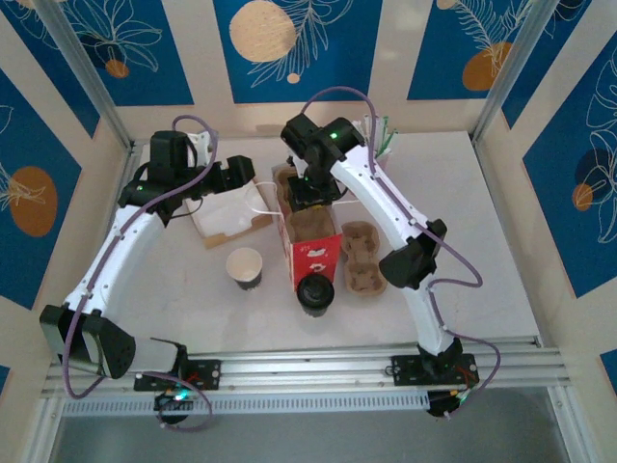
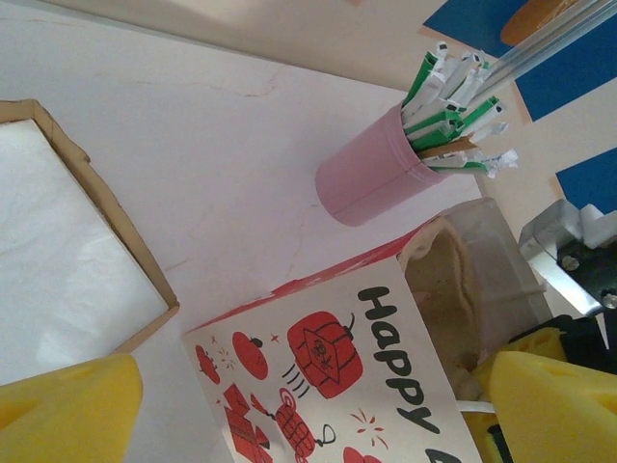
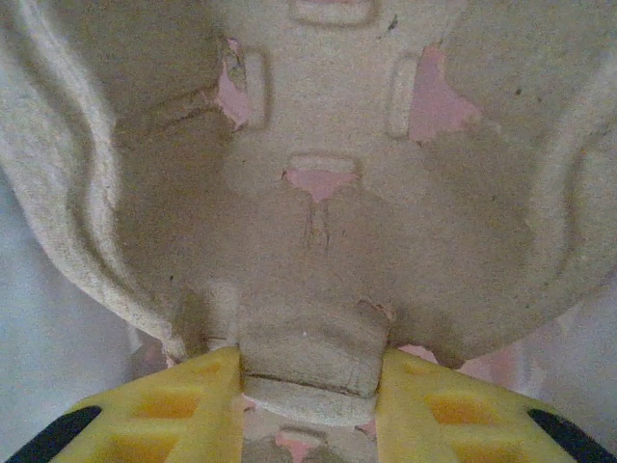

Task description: Pack the takeout coffee

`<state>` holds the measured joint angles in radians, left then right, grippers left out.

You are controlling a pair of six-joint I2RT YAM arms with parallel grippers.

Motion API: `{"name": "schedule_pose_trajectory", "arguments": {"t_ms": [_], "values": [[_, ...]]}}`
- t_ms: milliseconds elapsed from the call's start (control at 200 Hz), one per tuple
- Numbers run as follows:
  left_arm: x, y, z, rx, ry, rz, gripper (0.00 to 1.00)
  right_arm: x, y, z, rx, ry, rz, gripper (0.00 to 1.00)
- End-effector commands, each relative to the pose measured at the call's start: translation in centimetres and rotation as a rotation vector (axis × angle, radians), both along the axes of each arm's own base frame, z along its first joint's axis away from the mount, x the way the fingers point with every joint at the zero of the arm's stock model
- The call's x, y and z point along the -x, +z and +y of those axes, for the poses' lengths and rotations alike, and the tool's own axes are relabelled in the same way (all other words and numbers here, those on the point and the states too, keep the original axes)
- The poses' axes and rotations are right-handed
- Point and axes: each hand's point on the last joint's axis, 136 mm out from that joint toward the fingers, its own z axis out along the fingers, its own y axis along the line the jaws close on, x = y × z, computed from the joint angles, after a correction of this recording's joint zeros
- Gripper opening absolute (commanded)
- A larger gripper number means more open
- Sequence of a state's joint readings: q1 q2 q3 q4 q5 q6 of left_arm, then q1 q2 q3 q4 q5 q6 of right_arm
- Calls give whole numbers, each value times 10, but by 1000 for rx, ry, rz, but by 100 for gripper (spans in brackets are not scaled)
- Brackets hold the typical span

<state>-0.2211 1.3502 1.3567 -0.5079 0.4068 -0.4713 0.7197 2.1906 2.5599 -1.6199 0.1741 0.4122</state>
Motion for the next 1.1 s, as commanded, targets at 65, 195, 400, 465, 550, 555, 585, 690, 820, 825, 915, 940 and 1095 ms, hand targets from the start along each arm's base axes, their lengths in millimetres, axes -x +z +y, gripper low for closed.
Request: {"name": "schedule_pose_trajectory", "arguments": {"t_ms": [65,195,400,465,550,555,585,690,820,825,915,940,1095], "values": [[-4,-3,8,-8,24,-11,92,17,-7,-19,123,-10,53,37],[-5,-5,7,-8,23,-10,92,19,-11,-20,146,-5,54,37],[-5,-5,7,-7,19,-9,92,20,-15,-19,166,-4,59,37],[-4,-5,7,-6,19,-9,92,20,-17,-19,176,-3,60,37],[-4,-5,7,-5,19,-10,92,21,-20,-19,189,-1,63,37],[-4,-5,7,-5,19,-9,91,21,-21,-19,190,-1,64,37],[-3,-5,7,-5,19,-9,91,21,-21,-19,192,-1,64,37],[-2,-7,7,-9,19,-6,91,20,-23,-19,205,1,62,36],[-1,-8,8,-10,19,-6,91,20,-27,-20,224,0,63,37],[-1,-8,8,-10,19,-5,91,20,-27,-20,225,1,64,36],[-1,-9,8,-10,19,-4,91,20,-29,-21,240,2,59,36],[-1,-9,8,-9,18,-4,91,20,-30,-21,245,1,61,37],[0,-9,8,-9,17,-3,91,20,-34,-24,274,2,58,36]]}}
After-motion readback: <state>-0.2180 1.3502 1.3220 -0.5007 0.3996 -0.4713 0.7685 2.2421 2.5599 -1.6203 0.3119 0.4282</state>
